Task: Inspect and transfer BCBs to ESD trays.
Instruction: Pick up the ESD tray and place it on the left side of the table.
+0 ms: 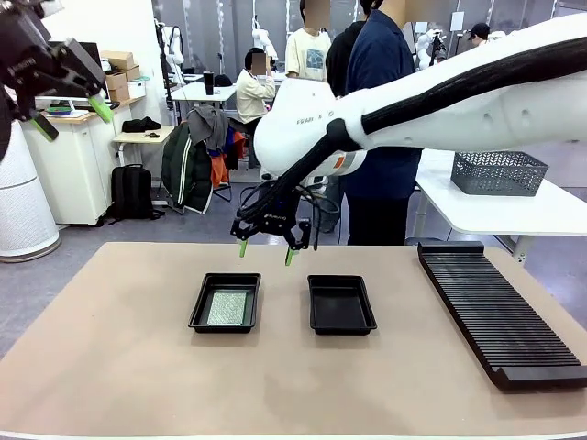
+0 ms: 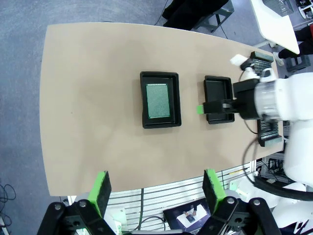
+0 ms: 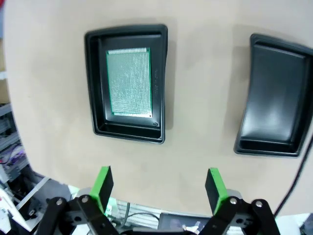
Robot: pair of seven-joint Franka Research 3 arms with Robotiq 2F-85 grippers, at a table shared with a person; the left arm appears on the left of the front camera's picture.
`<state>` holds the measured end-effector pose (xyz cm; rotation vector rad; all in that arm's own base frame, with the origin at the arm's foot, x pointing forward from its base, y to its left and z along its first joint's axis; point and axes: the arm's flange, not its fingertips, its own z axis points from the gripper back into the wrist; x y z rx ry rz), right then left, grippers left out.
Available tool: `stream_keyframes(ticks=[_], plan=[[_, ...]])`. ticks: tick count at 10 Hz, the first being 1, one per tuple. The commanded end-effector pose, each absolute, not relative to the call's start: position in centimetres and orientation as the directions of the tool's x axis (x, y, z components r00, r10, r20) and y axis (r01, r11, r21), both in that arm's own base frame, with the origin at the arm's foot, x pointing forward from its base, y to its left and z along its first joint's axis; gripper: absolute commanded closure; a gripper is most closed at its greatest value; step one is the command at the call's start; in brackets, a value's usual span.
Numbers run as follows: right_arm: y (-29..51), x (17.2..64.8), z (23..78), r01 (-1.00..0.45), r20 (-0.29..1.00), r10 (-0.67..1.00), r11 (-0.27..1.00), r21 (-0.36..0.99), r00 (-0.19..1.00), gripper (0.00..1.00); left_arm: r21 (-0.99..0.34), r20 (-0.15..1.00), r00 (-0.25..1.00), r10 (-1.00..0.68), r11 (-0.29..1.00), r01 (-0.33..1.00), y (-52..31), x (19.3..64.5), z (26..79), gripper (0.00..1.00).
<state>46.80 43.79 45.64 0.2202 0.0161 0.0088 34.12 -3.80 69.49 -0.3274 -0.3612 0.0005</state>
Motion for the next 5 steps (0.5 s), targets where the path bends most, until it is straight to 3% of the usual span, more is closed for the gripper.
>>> stream_keyframes(ticks=[1,5], plan=[[40.5,44.8,47.0,-0.033,0.022,0.029,0.972,0.234,0.999,0.0,-0.287,0.349,0.936,0.041,0.956,0.065,-5.9,34.3,66.1,0.0],[36.1,43.2,49.2,0.002,0.051,-0.021,0.942,0.335,0.998,0.0,-0.255,0.316,0.948,-0.026,0.96,0.112,-10.8,36.6,59.3,0.0]])
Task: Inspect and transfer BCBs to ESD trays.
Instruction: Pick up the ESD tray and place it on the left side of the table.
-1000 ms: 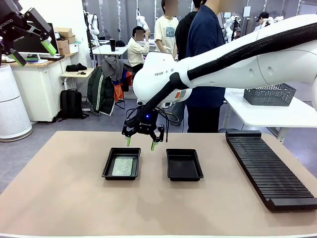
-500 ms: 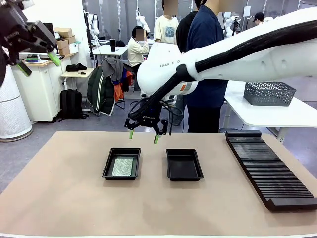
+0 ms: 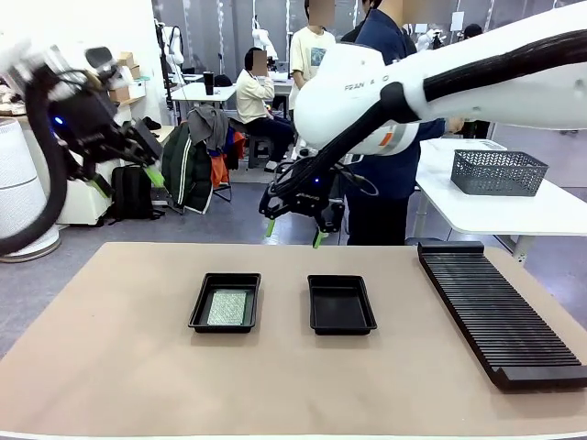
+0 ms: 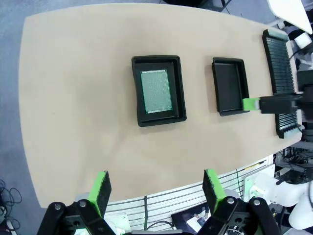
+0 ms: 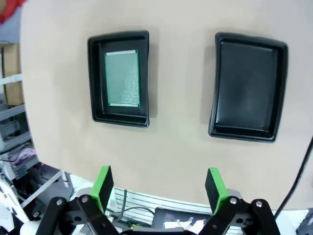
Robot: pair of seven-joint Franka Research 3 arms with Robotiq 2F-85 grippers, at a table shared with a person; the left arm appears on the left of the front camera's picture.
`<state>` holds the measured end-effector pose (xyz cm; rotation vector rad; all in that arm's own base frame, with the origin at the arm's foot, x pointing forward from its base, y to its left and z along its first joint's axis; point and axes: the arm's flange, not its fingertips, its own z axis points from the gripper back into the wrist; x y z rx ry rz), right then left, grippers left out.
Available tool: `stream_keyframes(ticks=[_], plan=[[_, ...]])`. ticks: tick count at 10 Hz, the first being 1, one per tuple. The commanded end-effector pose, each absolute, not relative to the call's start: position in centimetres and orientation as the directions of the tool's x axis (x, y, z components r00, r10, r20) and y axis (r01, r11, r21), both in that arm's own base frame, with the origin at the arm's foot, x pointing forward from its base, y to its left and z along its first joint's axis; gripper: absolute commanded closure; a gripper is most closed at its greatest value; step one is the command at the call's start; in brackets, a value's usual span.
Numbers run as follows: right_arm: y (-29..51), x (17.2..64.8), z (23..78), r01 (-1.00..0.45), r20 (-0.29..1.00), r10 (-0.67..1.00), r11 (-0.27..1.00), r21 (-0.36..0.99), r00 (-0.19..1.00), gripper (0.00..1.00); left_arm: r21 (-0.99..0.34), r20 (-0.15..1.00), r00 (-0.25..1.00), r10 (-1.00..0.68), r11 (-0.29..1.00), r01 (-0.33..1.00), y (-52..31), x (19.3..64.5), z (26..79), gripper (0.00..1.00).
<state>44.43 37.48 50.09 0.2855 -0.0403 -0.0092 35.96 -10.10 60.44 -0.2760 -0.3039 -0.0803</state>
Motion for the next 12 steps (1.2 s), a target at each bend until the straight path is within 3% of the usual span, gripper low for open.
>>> stream_keyframes(ticks=[1,6,7,12], plan=[[35.2,43.0,49.4,0.004,0.058,-0.028,0.929,0.37,0.998,0.0,-0.242,0.317,0.948,-0.037,0.963,0.119,-11.8,37.2,57.5,0.0],[33.1,42.3,48.8,0.074,0.021,-0.094,0.883,0.463,0.995,0.0,-0.179,0.28,0.955,-0.102,0.971,0.156,-14.6,41.4,48.1,0.0],[34.3,43.4,49.6,0.081,0.024,-0.099,0.909,0.409,0.995,0.0,-0.163,0.267,0.956,-0.118,0.973,0.165,-15.0,42.2,46.1,0.0],[34.3,43.4,49.6,0.081,0.024,-0.099,0.909,0.409,0.995,0.0,-0.093,0.208,0.963,-0.169,0.977,0.191,-16.2,44.4,38.8,0.0]])
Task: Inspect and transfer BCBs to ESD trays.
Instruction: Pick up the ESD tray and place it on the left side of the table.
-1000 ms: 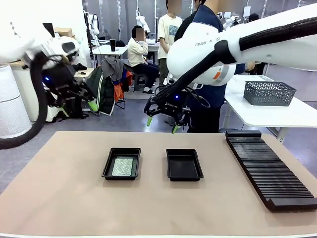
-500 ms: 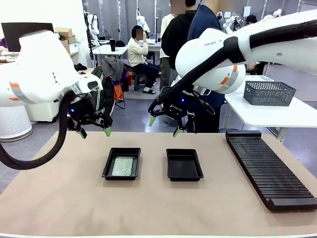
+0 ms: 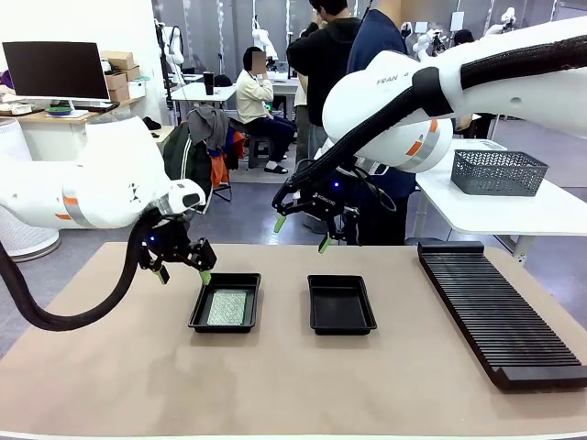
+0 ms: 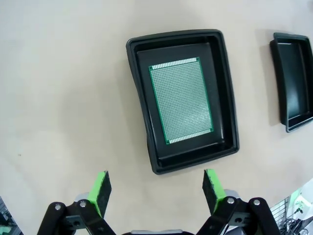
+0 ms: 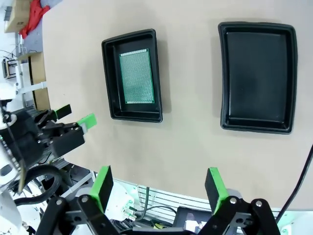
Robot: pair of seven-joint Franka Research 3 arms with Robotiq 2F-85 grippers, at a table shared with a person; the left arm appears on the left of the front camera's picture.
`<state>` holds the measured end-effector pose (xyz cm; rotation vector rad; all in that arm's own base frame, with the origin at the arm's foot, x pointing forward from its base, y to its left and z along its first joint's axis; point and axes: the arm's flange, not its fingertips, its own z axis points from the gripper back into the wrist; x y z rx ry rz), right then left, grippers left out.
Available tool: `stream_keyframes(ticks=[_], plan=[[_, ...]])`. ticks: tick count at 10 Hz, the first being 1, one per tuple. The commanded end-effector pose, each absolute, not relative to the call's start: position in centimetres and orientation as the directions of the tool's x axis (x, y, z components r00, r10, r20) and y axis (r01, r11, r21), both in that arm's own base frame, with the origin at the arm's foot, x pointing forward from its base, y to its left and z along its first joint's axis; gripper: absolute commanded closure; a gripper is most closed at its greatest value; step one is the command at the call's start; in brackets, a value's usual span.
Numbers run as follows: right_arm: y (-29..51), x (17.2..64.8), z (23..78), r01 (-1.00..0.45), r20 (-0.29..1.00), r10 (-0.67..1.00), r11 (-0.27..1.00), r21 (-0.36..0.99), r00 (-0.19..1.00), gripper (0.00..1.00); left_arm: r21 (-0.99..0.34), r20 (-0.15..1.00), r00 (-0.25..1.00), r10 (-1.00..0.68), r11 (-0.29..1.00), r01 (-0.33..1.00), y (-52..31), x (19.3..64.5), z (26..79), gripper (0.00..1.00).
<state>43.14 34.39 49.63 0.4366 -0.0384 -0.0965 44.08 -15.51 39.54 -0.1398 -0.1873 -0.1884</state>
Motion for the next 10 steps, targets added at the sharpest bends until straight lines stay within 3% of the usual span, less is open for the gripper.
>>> stream_keyframes(ticks=[1,10], plan=[[34.3,43.4,49.6,0.081,0.024,-0.099,0.909,0.409,0.995,0.0,-0.075,0.206,0.963,-0.174,0.978,0.193,-16.5,44.8,37.6,0.0],[34.3,43.4,49.6,0.081,0.024,-0.099,0.909,0.409,0.995,0.0,0.038,0.201,0.972,-0.123,0.992,0.117,-18.2,46.5,31.0,0.0]])
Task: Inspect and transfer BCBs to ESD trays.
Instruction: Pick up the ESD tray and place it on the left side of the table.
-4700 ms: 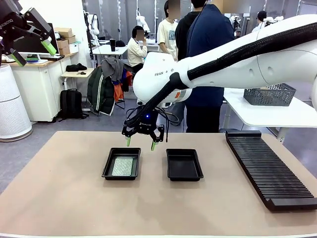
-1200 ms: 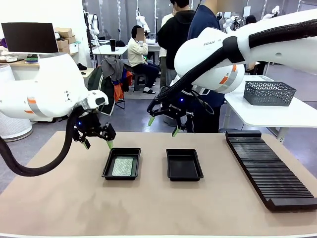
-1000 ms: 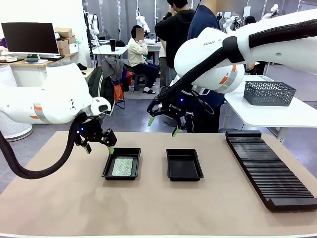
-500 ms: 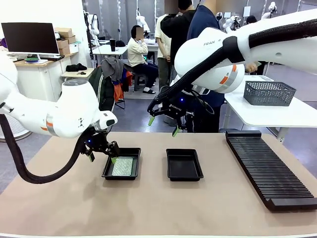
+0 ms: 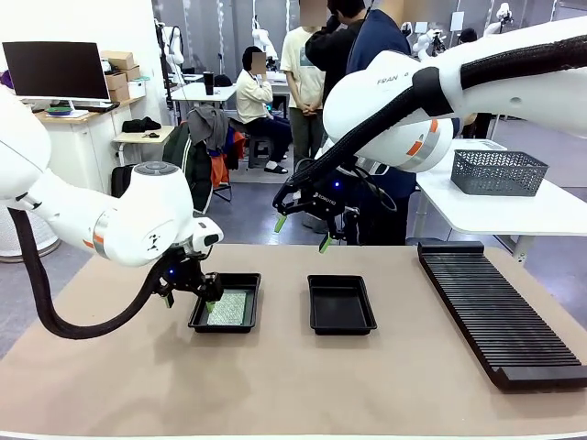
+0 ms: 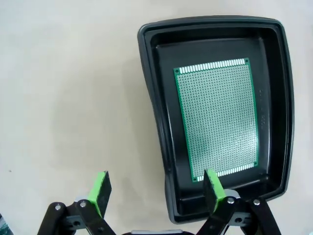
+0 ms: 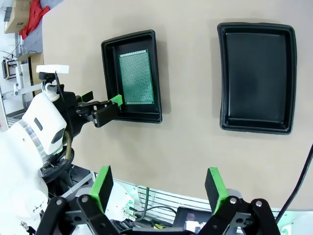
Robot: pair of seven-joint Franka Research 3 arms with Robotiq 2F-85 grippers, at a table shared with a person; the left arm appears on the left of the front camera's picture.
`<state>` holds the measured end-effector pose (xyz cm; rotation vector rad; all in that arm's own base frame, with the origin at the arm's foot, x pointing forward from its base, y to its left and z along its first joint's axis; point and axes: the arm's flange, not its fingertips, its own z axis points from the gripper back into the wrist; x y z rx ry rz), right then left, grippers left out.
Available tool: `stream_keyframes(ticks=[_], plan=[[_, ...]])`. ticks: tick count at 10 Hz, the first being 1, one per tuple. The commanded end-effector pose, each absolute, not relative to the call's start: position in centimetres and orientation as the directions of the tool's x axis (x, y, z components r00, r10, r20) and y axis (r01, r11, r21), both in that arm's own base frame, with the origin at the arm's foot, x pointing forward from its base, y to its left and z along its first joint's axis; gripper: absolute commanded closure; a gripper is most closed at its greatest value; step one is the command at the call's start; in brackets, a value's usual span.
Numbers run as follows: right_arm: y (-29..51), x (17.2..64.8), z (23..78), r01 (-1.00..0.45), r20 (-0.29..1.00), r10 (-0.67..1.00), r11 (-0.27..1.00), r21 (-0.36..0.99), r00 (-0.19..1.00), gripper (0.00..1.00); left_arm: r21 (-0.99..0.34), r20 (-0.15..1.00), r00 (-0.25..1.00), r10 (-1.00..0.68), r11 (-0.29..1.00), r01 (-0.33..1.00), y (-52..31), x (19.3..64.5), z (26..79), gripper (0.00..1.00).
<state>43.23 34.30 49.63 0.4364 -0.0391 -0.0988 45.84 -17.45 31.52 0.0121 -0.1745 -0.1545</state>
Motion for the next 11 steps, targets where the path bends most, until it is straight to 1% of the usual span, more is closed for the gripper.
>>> stream_keyframes(ticks=[1,4,5,6,7,8,11], plan=[[34.3,43.4,49.6,0.081,0.024,-0.099,0.909,0.409,0.995,0.0,0.041,0.194,0.976,-0.098,0.995,0.092,-18.3,46.7,30.7,0.0],[34.3,43.4,49.6,0.081,0.024,-0.099,0.909,0.409,0.995,0.0,0.023,0.191,0.979,-0.072,0.997,0.069,-18.7,47.0,30.4,0.0],[34.3,43.4,49.6,0.081,0.024,-0.099,0.909,0.409,0.995,0.0,0.007,0.193,0.98,-0.053,0.999,0.053,-18.8,47.2,30.5,0.04],[34.3,43.4,49.6,0.081,0.024,-0.099,0.909,0.409,0.995,0.0,0.014,0.194,0.98,-0.051,0.999,0.049,-18.9,47.3,30.5,0.05],[34.3,43.4,49.6,0.081,0.024,-0.099,0.909,0.409,0.995,0.0,0.017,0.199,0.979,-0.045,0.999,0.042,-18.9,47.4,30.5,0.09],[34.3,43.4,49.6,0.081,0.024,-0.099,0.909,0.409,0.995,0.0,0.024,0.204,0.978,-0.038,0.999,0.034,-18.9,47.4,30.5,0.1],[34.3,43.4,49.6,0.081,0.024,-0.099,0.909,0.409,0.995,0.0,0.018,0.214,0.976,-0.034,0.999,0.031,-19.1,47.7,30.6,0.22]])
